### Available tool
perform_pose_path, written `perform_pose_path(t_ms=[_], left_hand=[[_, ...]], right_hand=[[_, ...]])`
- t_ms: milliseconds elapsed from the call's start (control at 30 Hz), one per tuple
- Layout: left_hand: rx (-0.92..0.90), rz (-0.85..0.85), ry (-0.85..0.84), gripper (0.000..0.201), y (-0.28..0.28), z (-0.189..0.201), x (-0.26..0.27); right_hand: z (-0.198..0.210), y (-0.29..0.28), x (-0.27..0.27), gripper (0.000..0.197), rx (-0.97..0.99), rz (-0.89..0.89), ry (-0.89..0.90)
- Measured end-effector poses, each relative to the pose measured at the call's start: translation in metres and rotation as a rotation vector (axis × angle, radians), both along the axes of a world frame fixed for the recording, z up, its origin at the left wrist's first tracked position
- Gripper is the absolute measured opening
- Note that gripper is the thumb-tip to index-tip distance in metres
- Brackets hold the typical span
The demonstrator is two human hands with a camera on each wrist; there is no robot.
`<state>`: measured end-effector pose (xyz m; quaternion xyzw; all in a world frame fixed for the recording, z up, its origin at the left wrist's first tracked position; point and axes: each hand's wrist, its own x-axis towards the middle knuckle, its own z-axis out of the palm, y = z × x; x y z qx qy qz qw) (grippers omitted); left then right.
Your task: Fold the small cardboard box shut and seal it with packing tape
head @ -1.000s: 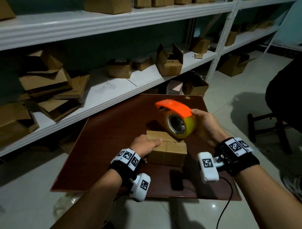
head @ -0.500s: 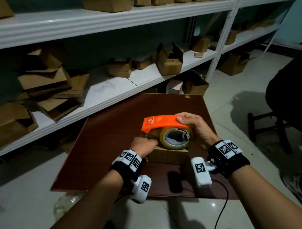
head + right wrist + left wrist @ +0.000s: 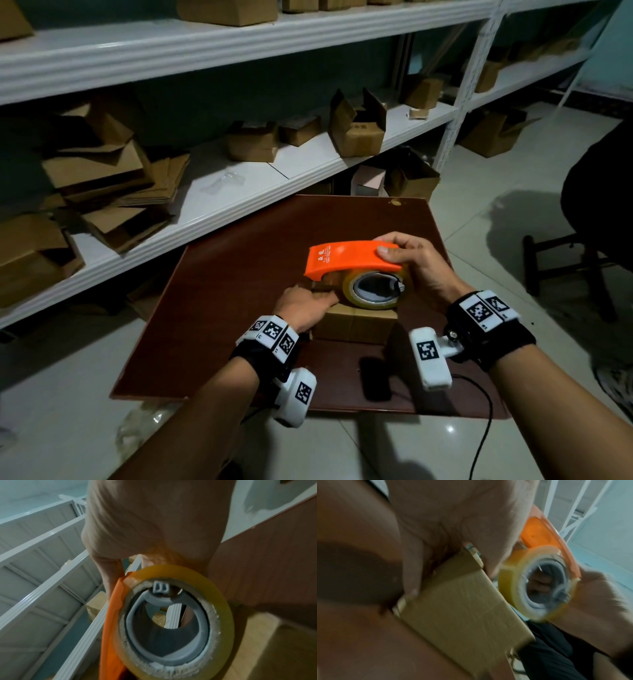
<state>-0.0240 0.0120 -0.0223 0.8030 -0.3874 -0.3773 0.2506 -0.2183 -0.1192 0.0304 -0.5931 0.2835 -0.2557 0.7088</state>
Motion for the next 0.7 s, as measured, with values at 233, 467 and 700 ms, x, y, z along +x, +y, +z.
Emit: perform_pose_path(t_ms=[233,467,700], left_hand=[[-0.126,0.069,0.462,0.027,0.013,0.023,0.048],[-0.153,0.171,0.656,0.029,0.012,0.026,0.033],[-0.187,0.273,0.853,0.015,0.005,0.02,0.037]], right_hand=[[0.002,0.001,-0.001,0.033,-0.008,0.042,0.009],[0.004,0.005,0.0,0.039,0.031,0.053,-0.039],[0.002,0.003,0.001,0.037,0.023,0.06,-0.03]])
